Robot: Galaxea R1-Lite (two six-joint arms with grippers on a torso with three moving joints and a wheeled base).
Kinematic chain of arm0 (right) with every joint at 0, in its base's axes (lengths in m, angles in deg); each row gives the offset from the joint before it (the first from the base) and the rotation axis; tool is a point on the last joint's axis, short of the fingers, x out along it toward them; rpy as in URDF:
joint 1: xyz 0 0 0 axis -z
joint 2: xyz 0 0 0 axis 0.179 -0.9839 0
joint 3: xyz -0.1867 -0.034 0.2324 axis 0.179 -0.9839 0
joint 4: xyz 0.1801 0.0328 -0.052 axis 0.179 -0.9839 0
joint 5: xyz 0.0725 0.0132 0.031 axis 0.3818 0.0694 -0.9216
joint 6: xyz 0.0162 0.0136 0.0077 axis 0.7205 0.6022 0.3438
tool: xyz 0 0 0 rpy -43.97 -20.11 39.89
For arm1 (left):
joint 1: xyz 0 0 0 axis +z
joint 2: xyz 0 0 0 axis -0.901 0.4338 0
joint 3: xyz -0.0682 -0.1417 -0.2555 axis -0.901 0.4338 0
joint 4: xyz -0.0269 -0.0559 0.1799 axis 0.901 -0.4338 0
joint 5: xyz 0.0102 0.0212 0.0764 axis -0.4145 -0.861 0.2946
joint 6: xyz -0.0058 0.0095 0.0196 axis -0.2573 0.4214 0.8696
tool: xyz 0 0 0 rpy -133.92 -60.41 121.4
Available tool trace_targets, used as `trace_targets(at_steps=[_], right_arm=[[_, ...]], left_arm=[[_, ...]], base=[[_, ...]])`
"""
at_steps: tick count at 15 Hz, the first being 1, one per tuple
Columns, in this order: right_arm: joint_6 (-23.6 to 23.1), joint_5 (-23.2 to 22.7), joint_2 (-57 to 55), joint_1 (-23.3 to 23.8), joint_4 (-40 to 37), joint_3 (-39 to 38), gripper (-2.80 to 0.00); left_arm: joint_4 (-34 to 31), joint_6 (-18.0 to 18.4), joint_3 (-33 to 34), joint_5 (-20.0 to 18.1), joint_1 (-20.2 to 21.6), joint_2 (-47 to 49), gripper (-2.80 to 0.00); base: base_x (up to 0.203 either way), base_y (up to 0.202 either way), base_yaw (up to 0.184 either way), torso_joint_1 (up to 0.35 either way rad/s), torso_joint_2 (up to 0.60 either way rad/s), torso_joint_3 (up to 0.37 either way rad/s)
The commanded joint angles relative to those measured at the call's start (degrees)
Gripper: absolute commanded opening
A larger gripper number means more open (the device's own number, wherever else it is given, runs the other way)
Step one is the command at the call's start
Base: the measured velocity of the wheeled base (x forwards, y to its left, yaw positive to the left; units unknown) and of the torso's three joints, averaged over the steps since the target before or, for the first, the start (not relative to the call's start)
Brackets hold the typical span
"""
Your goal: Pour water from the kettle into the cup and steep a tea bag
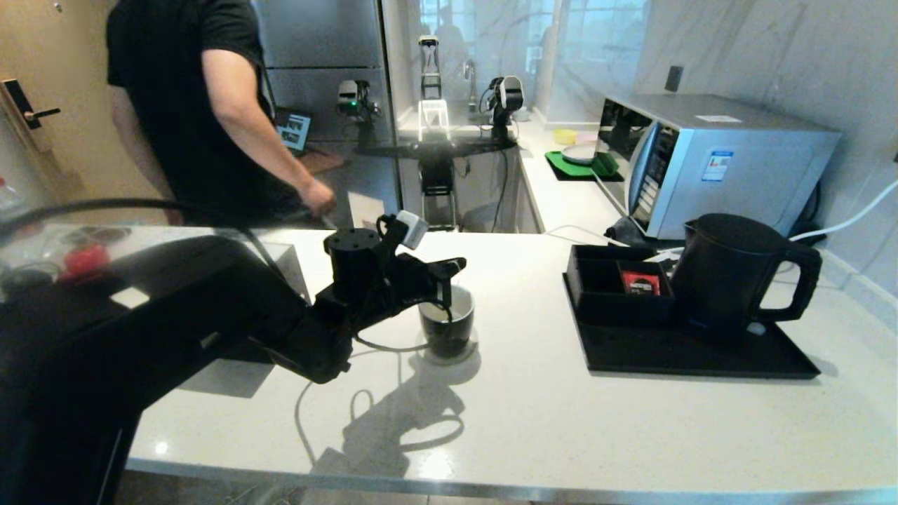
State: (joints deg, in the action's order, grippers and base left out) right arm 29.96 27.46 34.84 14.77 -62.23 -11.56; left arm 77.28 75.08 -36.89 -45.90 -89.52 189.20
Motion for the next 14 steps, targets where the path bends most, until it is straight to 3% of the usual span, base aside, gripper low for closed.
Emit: trace_targets(at_steps=[1,14], right_arm=[[0.0,0.0,-0.2,0.0,0.0,0.0,-2.80],[0.0,0.0,-0.2,-0.1,0.0,0.0,-2.80]], left_arm=[[0.4,-0.1,-0.3,0.2,0.1,-0.4,-2.80],[-0.2,-0.2,-0.4,1.0,0.0,-9.0,-2.80]], base=[[0.000,0.000,0.000,0.000,0.00,0.000],[0.000,0.000,0.000,0.000,0.00,0.000]])
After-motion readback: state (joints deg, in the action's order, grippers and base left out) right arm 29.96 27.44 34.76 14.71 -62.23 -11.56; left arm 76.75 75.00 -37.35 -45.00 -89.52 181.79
